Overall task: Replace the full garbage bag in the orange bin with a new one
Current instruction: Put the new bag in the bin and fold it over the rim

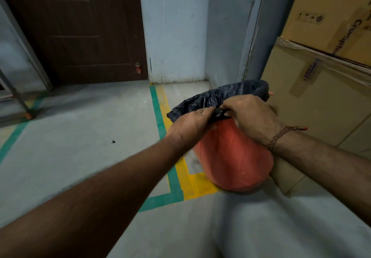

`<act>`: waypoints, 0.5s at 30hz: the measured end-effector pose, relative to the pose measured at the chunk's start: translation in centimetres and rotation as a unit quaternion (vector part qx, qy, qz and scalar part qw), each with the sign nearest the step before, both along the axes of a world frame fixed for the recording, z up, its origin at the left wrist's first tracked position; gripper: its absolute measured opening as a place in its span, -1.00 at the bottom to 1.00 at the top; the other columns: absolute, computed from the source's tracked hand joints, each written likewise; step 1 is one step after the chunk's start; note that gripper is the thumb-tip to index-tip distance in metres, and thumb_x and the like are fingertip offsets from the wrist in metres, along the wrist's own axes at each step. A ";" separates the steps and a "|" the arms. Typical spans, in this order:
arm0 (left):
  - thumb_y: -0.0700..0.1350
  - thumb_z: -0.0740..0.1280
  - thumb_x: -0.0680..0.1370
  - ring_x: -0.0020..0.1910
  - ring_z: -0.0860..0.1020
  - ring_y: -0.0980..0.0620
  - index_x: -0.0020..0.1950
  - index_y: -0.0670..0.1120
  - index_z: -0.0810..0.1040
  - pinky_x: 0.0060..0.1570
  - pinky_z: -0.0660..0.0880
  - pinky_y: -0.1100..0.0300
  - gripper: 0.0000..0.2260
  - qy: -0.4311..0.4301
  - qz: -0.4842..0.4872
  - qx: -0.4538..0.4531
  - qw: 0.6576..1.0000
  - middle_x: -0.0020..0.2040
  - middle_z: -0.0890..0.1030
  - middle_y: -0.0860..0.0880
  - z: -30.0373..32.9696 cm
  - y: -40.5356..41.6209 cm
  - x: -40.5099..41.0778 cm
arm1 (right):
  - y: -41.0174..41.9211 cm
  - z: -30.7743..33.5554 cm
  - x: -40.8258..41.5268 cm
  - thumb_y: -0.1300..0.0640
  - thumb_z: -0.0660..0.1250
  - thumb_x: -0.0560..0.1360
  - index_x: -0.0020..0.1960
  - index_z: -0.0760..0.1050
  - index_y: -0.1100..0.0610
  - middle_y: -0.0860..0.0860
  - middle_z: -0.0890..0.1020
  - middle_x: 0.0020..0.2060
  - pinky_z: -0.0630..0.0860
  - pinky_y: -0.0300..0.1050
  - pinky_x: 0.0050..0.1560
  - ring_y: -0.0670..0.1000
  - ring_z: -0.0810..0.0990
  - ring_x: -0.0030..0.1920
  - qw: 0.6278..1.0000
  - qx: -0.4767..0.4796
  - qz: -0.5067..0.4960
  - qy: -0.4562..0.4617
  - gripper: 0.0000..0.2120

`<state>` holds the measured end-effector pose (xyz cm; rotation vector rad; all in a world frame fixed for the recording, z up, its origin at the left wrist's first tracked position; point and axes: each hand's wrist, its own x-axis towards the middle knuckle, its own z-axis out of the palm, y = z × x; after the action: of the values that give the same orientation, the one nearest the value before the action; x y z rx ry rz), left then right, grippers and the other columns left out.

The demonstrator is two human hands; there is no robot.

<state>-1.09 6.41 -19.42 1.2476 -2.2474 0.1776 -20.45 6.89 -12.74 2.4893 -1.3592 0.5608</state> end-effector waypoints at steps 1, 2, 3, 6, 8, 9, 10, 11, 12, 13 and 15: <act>0.16 0.24 0.66 0.03 0.65 -0.17 0.41 -0.06 0.44 -0.15 0.59 -0.05 -0.59 0.038 -0.017 0.019 0.999 0.19 0.66 -0.09 -0.1 0.0 0.3 | -0.3 0.0 -0.3 0.19 0.41 0.54 0.07 0.65 0.06 0.04 0.71 -0.05 0.61 0.12 0.05 0.12 0.67 0.01 1.000 0.002 0.000 -0.006 -0.87; 0.15 0.22 0.67 0.04 0.64 -0.16 0.39 -0.05 0.46 -0.12 0.59 -0.05 -0.61 0.066 -0.022 0.028 0.997 0.17 0.67 -0.09 -0.1 0.1 0.6 | -0.5 0.1 -0.6 0.20 0.42 0.54 0.08 0.65 0.07 0.05 0.71 -0.05 0.60 0.11 0.06 0.11 0.67 0.01 1.000 0.004 0.006 -0.008 -0.86; 0.10 0.22 0.68 0.02 0.65 -0.16 0.36 -0.05 0.49 -0.11 0.59 -0.05 -0.67 0.088 -0.018 0.033 0.995 0.12 0.68 -0.10 -0.1 -0.1 0.8 | -0.7 0.2 -1.0 0.22 0.43 0.53 0.09 0.66 0.09 0.05 0.71 -0.05 0.60 0.10 0.08 0.10 0.67 0.01 1.000 0.005 0.015 -0.010 -0.85; -0.08 0.29 0.63 -0.07 0.65 -0.17 0.16 -0.09 0.60 -0.15 0.56 0.03 -0.83 0.110 -0.025 0.037 0.993 -0.05 0.69 -0.10 0.3 -0.9 1.3 | -1.0 0.5 -1.7 0.26 0.47 0.51 0.12 0.68 0.13 0.06 0.73 -0.02 0.59 0.04 0.14 0.09 0.68 0.02 0.999 0.005 0.040 -0.018 -0.81; -0.11 0.36 0.58 -0.09 0.64 -0.17 0.09 -0.10 0.61 -0.18 0.55 0.01 -0.87 0.075 -0.038 0.026 0.996 -0.08 0.68 -0.08 0.9 -0.8 1.1 | -1.1 0.4 -2.2 0.25 0.47 0.52 0.14 0.67 0.13 0.06 0.73 -0.01 0.59 0.03 0.16 0.10 0.68 0.04 0.999 0.002 0.037 -0.024 -0.79; -0.10 0.37 0.56 -0.07 0.64 -0.18 0.14 -0.09 0.61 -0.18 0.57 -0.01 -0.82 0.045 -0.040 0.009 0.998 -0.03 0.68 -0.08 1.1 -0.8 1.0 | -1.1 0.3 -2.4 0.25 0.47 0.52 0.15 0.67 0.12 0.06 0.73 0.00 0.59 0.04 0.15 0.10 0.67 0.04 0.999 0.002 0.033 -0.025 -0.79; -0.07 0.38 0.56 -0.06 0.64 -0.18 0.21 -0.07 0.60 -0.20 0.59 -0.03 -0.76 0.009 -0.033 -0.011 0.999 0.02 0.69 -0.07 1.1 -0.7 0.9 | -1.1 0.3 -2.6 0.24 0.47 0.51 0.15 0.67 0.13 0.07 0.72 0.00 0.59 0.04 0.14 0.11 0.67 0.04 0.999 0.001 0.032 -0.026 -0.79; -0.03 0.35 0.57 -0.07 0.65 -0.18 0.25 -0.03 0.58 -0.24 0.59 -0.03 -0.74 -0.034 -0.012 -0.034 0.999 0.04 0.69 -0.05 1.0 -0.7 0.8 | -1.0 0.2 -2.8 0.23 0.47 0.51 0.15 0.67 0.13 0.07 0.72 0.00 0.59 0.04 0.13 0.11 0.67 0.03 0.999 0.001 0.034 -0.025 -0.79; 0.00 0.32 0.58 -0.10 0.66 -0.18 0.23 -0.01 0.57 -0.28 0.57 0.00 -0.75 -0.073 0.011 -0.063 0.995 0.01 0.68 -0.03 0.9 -0.6 0.8 | -0.9 0.2 -2.9 0.22 0.47 0.51 0.15 0.66 0.13 0.07 0.72 -0.01 0.59 0.03 0.12 0.11 0.67 0.03 0.999 0.001 0.039 -0.022 -0.79; -0.01 0.30 0.57 -0.15 0.65 -0.18 0.16 -0.02 0.58 -0.30 0.52 0.04 -0.79 -0.107 0.026 -0.092 0.990 -0.04 0.68 -0.03 0.9 -0.6 0.8 | -0.7 0.1 -2.9 0.19 0.47 0.51 0.15 0.65 0.12 0.06 0.71 0.00 0.58 0.01 0.12 0.10 0.66 0.04 0.999 0.003 0.043 -0.014 -0.78; -0.07 0.33 0.51 -0.19 0.59 -0.17 -0.04 -0.05 0.55 -0.26 0.38 0.03 -0.92 -0.165 0.027 -0.143 0.976 -0.18 0.63 -0.05 0.8 -0.5 0.5 | -0.4 0.1 -2.7 0.09 0.48 0.51 0.19 0.62 0.10 0.04 0.70 0.03 0.55 -0.04 0.14 0.08 0.65 0.07 0.999 0.005 0.037 0.008 -0.73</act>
<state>-0.54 5.89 -18.58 1.1892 -2.3531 0.7509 -23.18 6.46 -12.62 2.5550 -1.2734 0.5504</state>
